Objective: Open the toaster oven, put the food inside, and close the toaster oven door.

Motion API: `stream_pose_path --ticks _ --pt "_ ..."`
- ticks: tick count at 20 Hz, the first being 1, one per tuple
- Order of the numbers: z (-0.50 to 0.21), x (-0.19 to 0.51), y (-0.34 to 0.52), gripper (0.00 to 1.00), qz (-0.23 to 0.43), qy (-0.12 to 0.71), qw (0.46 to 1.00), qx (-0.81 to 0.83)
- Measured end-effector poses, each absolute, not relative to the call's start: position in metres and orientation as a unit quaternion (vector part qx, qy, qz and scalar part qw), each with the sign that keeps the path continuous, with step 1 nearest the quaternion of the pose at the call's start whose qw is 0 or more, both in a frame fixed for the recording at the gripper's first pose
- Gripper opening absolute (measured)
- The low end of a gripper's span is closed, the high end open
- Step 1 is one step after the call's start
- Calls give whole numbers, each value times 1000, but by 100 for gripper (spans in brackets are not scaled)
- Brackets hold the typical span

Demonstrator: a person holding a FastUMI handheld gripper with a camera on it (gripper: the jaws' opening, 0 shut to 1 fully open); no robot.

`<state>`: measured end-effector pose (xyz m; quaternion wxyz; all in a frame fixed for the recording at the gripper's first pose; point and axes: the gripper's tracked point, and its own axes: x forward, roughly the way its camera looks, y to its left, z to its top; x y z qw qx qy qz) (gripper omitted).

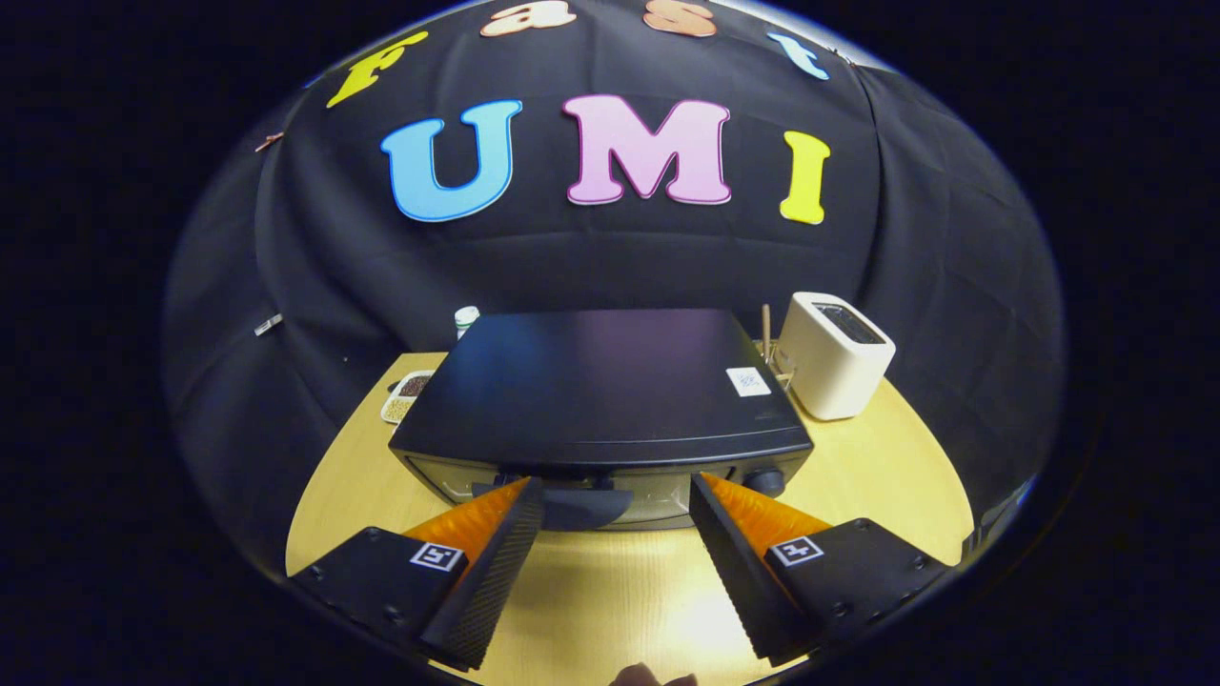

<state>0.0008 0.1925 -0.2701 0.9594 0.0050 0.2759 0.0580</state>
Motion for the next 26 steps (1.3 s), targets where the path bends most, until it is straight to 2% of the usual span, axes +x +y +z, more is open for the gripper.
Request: stream_pose_path --ticks 17,26 --pt "-101 14 25 99 30 121 990 71" --pt "-39 20 -70 99 16 52 997 53"
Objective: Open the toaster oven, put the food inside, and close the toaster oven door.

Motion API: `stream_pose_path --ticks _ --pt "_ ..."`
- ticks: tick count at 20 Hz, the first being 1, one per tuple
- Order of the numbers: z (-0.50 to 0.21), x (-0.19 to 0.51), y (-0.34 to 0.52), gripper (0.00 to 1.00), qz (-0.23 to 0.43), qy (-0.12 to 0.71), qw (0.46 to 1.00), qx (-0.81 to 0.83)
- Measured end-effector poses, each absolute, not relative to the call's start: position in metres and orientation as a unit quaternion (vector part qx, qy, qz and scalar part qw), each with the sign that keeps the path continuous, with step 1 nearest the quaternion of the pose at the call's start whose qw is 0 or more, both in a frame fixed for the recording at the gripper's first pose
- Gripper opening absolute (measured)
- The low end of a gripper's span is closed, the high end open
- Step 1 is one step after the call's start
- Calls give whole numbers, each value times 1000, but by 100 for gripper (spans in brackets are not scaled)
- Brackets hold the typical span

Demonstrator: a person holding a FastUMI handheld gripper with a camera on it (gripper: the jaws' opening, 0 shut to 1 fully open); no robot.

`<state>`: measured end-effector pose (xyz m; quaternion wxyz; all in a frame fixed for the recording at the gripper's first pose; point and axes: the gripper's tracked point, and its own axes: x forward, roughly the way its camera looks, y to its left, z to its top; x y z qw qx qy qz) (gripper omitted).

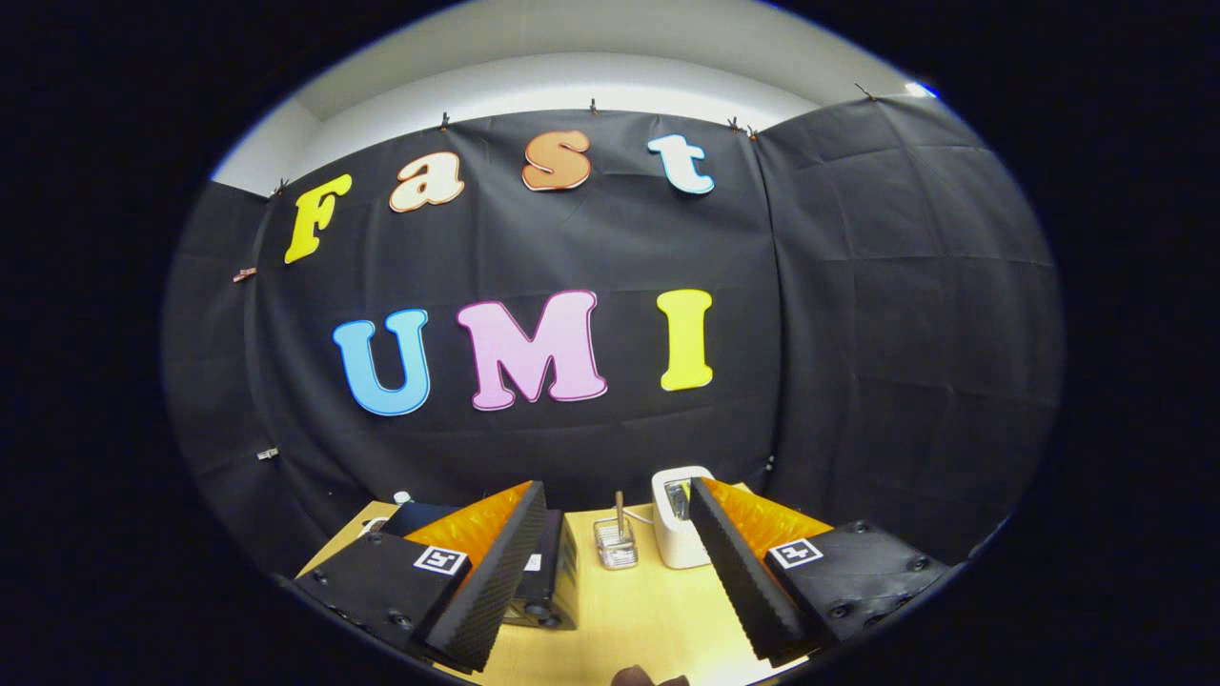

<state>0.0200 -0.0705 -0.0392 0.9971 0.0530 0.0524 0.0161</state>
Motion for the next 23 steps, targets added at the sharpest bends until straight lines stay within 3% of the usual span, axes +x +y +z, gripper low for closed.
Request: stream_pose_path --ticks 6,23 --pt "-3 15 -104 98 20 2 1000 17" --pt "-6 13 -120 98 10 12 999 34"
